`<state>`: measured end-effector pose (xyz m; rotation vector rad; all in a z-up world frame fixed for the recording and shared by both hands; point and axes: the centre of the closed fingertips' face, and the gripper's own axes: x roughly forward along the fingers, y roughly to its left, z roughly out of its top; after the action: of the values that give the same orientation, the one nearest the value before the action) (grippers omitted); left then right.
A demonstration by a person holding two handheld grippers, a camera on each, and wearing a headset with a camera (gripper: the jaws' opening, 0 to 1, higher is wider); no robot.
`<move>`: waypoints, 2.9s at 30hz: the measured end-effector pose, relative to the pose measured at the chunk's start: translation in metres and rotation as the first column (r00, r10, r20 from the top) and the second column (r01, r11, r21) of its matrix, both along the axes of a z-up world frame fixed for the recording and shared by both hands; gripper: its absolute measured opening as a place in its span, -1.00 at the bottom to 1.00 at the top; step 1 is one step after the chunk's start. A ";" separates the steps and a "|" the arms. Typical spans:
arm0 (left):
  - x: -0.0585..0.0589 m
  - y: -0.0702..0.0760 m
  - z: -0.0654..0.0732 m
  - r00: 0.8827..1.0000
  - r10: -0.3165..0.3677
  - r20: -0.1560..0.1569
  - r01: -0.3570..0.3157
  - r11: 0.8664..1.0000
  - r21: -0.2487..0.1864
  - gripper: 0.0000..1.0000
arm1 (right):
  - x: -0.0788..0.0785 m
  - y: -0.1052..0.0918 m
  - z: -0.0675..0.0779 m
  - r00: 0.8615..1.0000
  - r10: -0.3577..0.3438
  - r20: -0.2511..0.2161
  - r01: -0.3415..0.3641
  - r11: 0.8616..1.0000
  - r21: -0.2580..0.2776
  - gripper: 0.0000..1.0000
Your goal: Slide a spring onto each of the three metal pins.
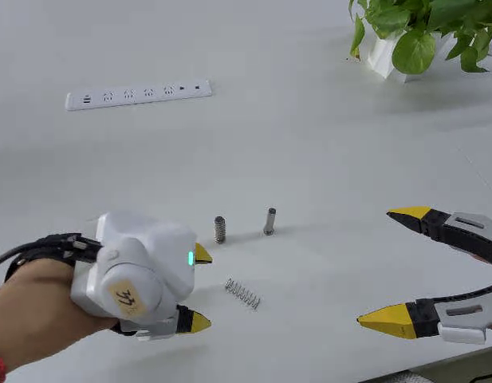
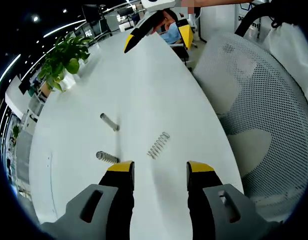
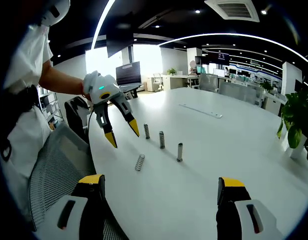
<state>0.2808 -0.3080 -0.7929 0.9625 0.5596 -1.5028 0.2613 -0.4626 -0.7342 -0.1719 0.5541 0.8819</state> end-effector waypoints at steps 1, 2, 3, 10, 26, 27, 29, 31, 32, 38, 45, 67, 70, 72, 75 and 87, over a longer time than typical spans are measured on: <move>0.000 -0.002 -0.003 1.000 -0.005 0.004 0.005 1.000 0.014 -0.25 | 0.000 0.000 0.000 1.000 -0.002 0.000 0.002 1.000 0.002 0.85; 0.001 -0.002 -0.004 1.000 -0.013 0.013 0.013 1.000 0.027 -0.27 | -0.001 -0.001 0.000 1.000 -0.004 0.000 0.004 1.000 0.004 0.85; 0.001 -0.005 -0.005 1.000 -0.023 0.019 0.023 0.999 0.034 -0.28 | -0.001 -0.002 0.000 1.000 -0.006 0.002 0.006 1.000 0.005 0.85; 0.004 -0.015 -0.015 0.997 -0.062 0.034 0.059 0.995 0.080 -0.38 | -0.004 -0.008 -0.002 1.000 -0.019 0.004 0.019 1.000 0.008 0.84; 0.006 -0.030 -0.042 0.994 -0.108 0.000 0.107 0.980 0.171 -0.54 | -0.013 -0.025 -0.005 0.998 -0.068 0.010 0.068 0.997 0.028 0.81; 0.006 -0.029 -0.043 0.994 -0.109 -0.002 0.108 0.979 0.174 -0.56 | -0.013 -0.026 -0.005 0.997 -0.072 0.009 0.072 0.997 0.028 0.81; 0.007 -0.028 -0.046 0.995 -0.097 -0.012 0.097 0.978 0.185 -0.58 | -0.013 -0.027 -0.005 0.997 -0.077 0.009 0.077 0.997 0.030 0.80; 0.007 -0.027 -0.046 0.996 -0.090 -0.020 0.092 0.978 0.185 -0.60 | -0.014 -0.027 -0.006 0.997 -0.077 0.005 0.077 0.997 0.028 0.80; 0.007 -0.027 -0.047 0.996 -0.087 -0.023 0.090 0.979 0.186 -0.60 | -0.014 -0.027 -0.006 0.997 -0.078 0.004 0.078 0.997 0.028 0.80; 0.008 -0.031 -0.049 0.997 -0.067 -0.037 0.073 0.979 0.192 -0.68 | -0.012 -0.031 -0.005 0.997 -0.079 0.002 0.079 0.996 0.031 0.79; 0.010 -0.030 -0.052 0.998 -0.033 -0.049 0.042 0.978 0.202 -0.77 | -0.011 -0.035 -0.004 0.997 -0.080 -0.001 0.080 0.996 0.031 0.78; 0.009 -0.024 -0.053 0.988 0.103 -0.112 -0.083 0.981 0.174 -0.85 | -0.010 -0.033 -0.005 0.997 -0.079 -0.004 0.079 0.996 0.033 0.78; 0.008 -0.024 -0.053 0.987 0.111 -0.119 -0.090 0.981 0.171 -0.85 | -0.011 -0.033 -0.006 0.997 -0.077 -0.005 0.077 0.996 0.035 0.80; 0.007 -0.023 -0.053 0.986 0.112 -0.122 -0.091 0.982 0.165 -0.86 | -0.011 -0.031 -0.006 0.997 -0.074 -0.007 0.075 0.996 0.043 0.83; 0.006 -0.023 -0.053 0.981 0.137 -0.141 -0.114 0.981 0.156 -0.86 | -0.012 -0.030 -0.006 0.997 -0.071 -0.010 0.072 0.996 0.044 0.84; 0.001 -0.021 -0.052 0.970 0.169 -0.177 -0.148 0.981 0.127 -0.87 | -0.012 -0.028 -0.007 0.998 -0.067 -0.010 0.067 0.997 0.042 0.84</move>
<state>0.2821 -0.3291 -0.8451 0.8454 0.8453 -1.4375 0.2489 -0.4902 -0.7410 -0.1099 0.5458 0.8287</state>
